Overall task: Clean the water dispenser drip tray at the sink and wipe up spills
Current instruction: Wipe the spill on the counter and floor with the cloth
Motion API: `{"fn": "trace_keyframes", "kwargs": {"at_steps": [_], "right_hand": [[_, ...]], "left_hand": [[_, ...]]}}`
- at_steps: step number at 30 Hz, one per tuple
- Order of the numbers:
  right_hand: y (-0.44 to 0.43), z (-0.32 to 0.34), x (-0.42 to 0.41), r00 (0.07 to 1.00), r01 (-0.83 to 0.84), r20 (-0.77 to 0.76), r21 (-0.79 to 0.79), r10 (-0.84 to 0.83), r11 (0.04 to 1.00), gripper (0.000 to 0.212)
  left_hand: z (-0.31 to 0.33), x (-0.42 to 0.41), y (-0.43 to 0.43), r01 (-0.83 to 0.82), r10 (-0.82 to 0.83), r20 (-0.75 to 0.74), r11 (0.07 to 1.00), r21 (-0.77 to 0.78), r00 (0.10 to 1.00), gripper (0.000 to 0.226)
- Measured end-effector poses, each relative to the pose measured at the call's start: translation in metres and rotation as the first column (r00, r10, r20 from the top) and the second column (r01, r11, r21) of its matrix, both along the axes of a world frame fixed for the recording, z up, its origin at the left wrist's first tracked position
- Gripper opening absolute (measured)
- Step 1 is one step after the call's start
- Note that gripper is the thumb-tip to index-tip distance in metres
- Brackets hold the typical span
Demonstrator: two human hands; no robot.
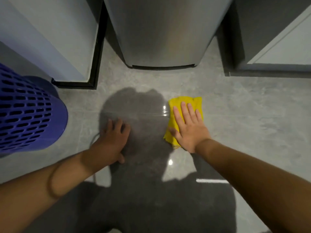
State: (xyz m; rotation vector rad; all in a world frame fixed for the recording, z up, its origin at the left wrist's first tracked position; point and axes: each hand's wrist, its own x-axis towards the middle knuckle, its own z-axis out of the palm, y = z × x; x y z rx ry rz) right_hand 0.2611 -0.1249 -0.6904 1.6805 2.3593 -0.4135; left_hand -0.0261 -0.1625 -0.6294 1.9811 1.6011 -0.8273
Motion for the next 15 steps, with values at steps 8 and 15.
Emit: {"fn": "trace_keyframes", "kwargs": {"at_steps": [8, 15], "right_hand": [[-0.145, -0.002, 0.036, 0.992, -0.059, -0.109, 0.014, 0.06, 0.998, 0.084], [-0.035, 0.004, 0.104, 0.974, 0.226, 0.011, -0.046, -0.226, 0.973, 0.094]], "left_hand": [[-0.013, -0.005, -0.003, -0.034, 0.033, 0.034, 0.999, 0.03, 0.999, 0.132], [-0.024, -0.008, -0.001, -0.039, 0.039, 0.024, 0.999, 0.015, 0.999, 0.129]]}}
